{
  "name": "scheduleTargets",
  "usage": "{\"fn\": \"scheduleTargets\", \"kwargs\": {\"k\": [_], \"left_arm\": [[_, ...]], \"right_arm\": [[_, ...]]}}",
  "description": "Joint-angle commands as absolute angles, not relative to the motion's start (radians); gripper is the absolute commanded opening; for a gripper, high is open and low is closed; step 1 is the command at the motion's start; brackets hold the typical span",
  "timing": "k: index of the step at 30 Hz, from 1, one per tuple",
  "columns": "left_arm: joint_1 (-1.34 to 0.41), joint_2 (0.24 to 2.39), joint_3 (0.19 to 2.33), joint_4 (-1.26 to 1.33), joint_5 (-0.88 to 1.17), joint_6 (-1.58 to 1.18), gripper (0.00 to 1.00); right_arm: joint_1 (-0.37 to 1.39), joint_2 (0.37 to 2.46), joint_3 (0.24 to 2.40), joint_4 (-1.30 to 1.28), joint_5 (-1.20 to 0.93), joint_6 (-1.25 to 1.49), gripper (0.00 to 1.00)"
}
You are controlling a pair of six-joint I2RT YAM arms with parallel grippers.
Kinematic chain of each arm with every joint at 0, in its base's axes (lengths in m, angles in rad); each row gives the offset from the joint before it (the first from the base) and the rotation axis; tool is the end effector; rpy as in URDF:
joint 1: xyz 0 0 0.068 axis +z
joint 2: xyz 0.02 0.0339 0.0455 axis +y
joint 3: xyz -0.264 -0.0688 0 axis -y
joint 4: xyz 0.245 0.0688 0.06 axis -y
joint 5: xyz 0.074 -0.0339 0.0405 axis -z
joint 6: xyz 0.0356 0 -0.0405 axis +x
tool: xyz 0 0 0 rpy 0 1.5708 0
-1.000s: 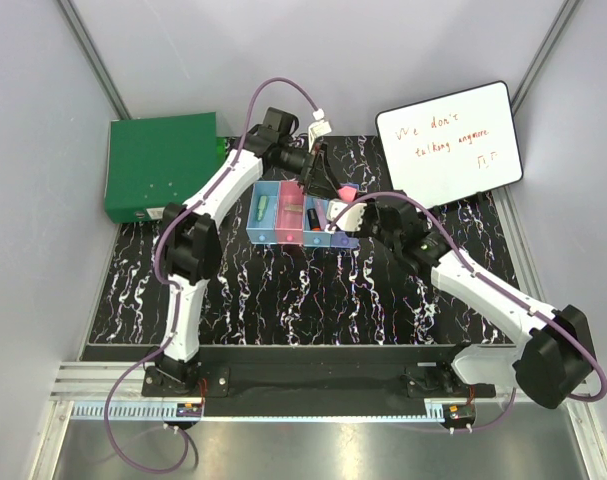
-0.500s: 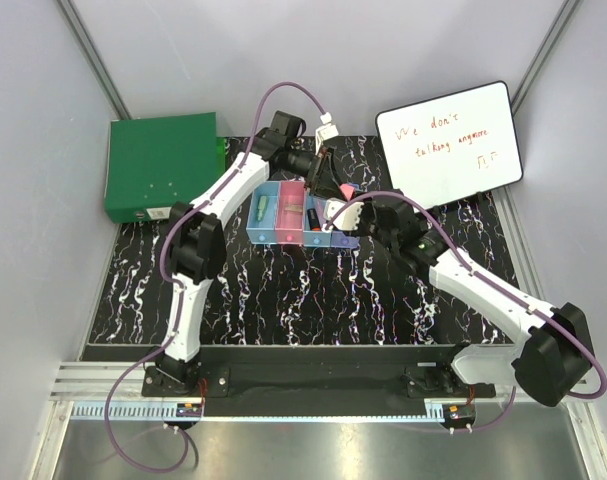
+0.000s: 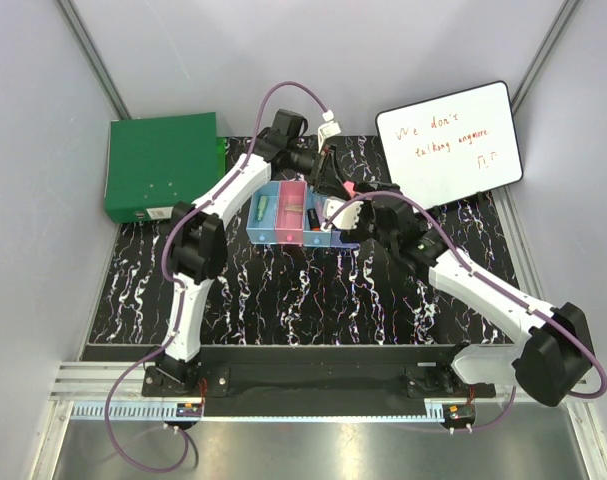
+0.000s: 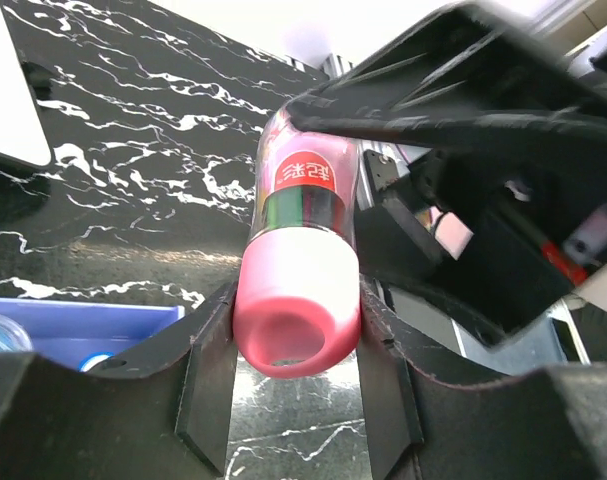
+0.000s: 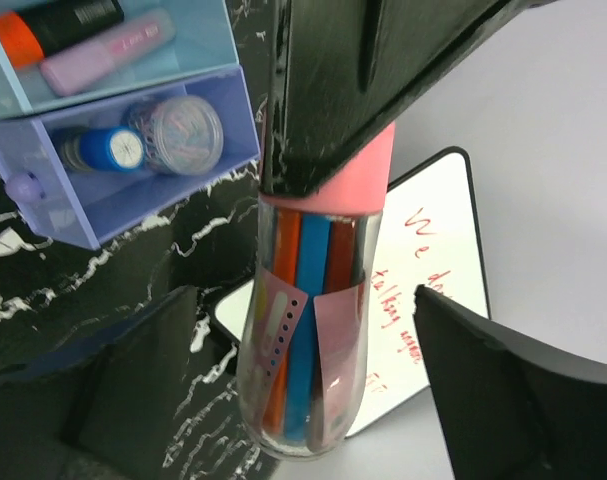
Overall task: Sort the stationery into containers
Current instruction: Place the stationery at the center of the board.
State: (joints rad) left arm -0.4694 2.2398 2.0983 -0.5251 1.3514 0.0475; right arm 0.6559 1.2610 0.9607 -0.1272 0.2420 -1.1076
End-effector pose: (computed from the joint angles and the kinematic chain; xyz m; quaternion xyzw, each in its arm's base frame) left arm 0.4293 -0.2567 0.2949 0.4435 0.6087 -0.6215 0.2155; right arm 0.2351 0.1702 0.3048 -0.6029 0.5812 -0.2192 0.5007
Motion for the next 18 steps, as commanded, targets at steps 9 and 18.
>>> {"fn": "scheduleTargets", "kwargs": {"k": [9,18], "left_arm": [[-0.400,2.100,1.945,-0.426,1.195,0.052,0.00],[-0.336,2.010,1.908,-0.640,0.948,0.311,0.00]], "right_arm": [[0.673,1.193,1.015,-0.153,0.227,-0.899,1.00],[0.647,1.158,1.002,-0.134,0.244,-0.914,1.00]]}}
